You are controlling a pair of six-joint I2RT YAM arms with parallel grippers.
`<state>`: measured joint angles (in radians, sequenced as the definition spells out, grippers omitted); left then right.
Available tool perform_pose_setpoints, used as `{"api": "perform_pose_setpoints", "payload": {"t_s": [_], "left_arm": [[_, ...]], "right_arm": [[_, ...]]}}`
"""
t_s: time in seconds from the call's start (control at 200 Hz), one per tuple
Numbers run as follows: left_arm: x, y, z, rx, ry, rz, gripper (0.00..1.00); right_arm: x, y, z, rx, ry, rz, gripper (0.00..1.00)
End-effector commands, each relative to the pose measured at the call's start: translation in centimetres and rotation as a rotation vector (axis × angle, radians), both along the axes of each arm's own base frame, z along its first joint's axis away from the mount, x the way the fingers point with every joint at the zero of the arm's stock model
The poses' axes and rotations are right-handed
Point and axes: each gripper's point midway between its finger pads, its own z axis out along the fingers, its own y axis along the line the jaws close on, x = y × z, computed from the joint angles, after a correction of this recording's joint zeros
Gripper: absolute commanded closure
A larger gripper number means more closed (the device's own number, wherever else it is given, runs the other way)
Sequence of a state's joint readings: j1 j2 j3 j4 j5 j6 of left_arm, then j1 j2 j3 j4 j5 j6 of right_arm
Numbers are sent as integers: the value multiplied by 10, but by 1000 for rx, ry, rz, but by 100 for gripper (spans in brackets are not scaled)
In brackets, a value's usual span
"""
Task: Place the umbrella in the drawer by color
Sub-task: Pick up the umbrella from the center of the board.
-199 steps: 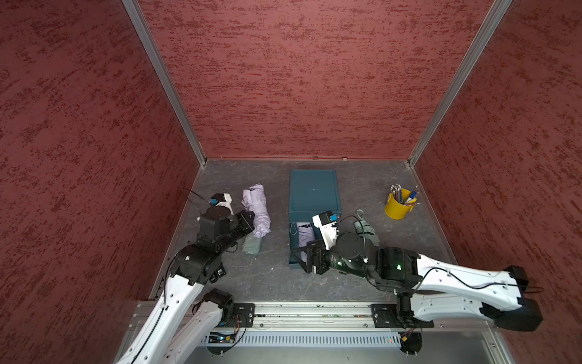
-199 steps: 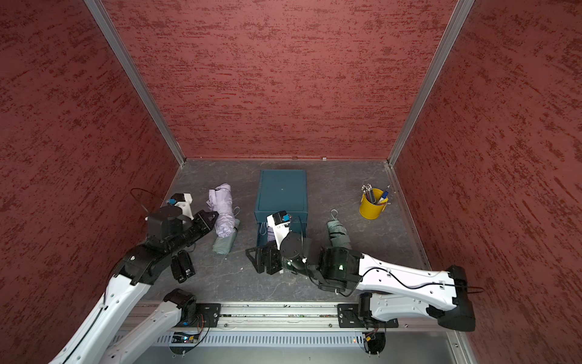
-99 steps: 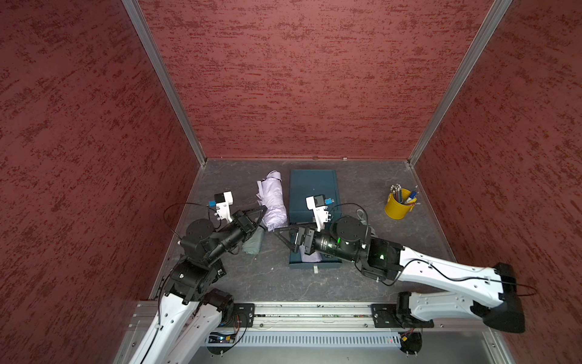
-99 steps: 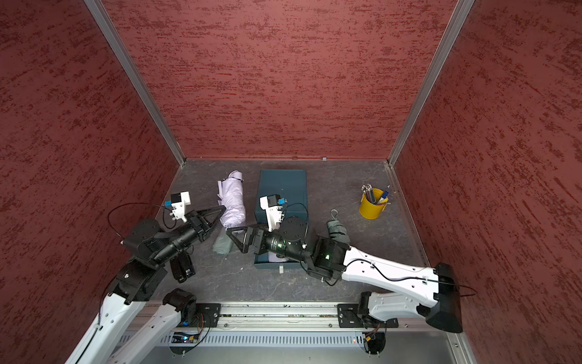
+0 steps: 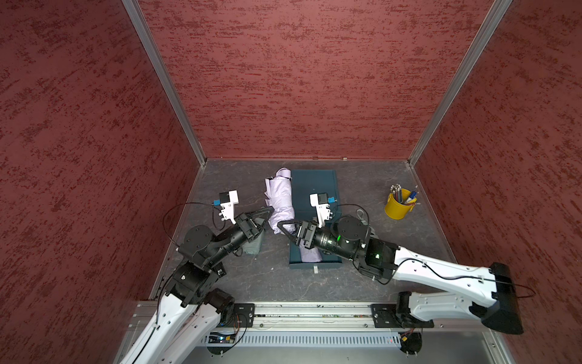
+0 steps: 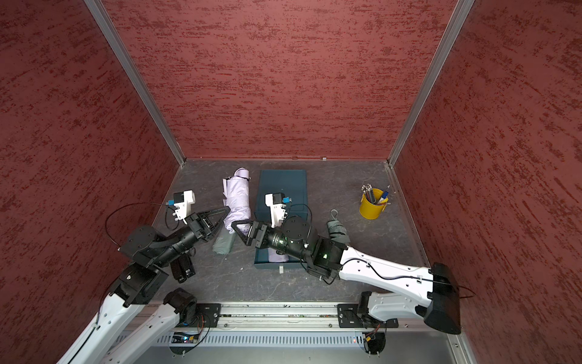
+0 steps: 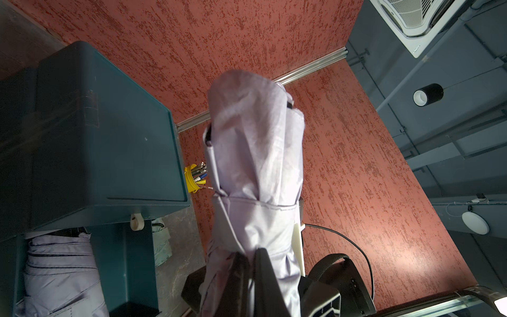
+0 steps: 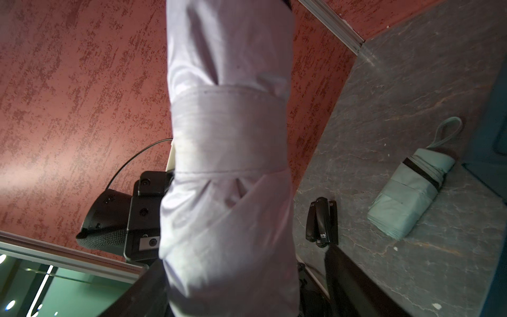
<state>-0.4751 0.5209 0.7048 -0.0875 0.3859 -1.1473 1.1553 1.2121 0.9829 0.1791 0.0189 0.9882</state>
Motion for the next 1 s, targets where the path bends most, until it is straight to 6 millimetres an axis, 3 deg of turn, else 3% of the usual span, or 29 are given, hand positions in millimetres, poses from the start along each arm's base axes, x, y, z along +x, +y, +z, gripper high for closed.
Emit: {"api": "perform_pose_setpoints", "payload": {"t_s": [0.0, 0.15, 0.446, 0.496, 0.676, 0.827, 0.997], "left_arm": [[-6, 1, 22, -25, -111, -2, 100], [-2, 2, 10, 7, -96, 22, 100], [5, 1, -11, 61, -70, 38, 100], [6, 2, -17, 75, -59, 48, 87], [8, 3, -25, 114, -57, 63, 26], [12, 17, -16, 243, -84, 149, 16], [33, 18, -21, 437, -44, 168, 10]], "right_arm": [[7, 1, 18, 54, -22, -15, 27], [9, -2, 12, 27, -13, -35, 53], [12, -6, 0, -64, -6, -57, 85], [13, -8, -1, -94, -7, -65, 89], [14, -23, -14, -239, -17, -95, 97], [-2, -49, -22, -354, -14, -69, 100], [-50, -96, -35, -499, 72, 14, 100]]}}
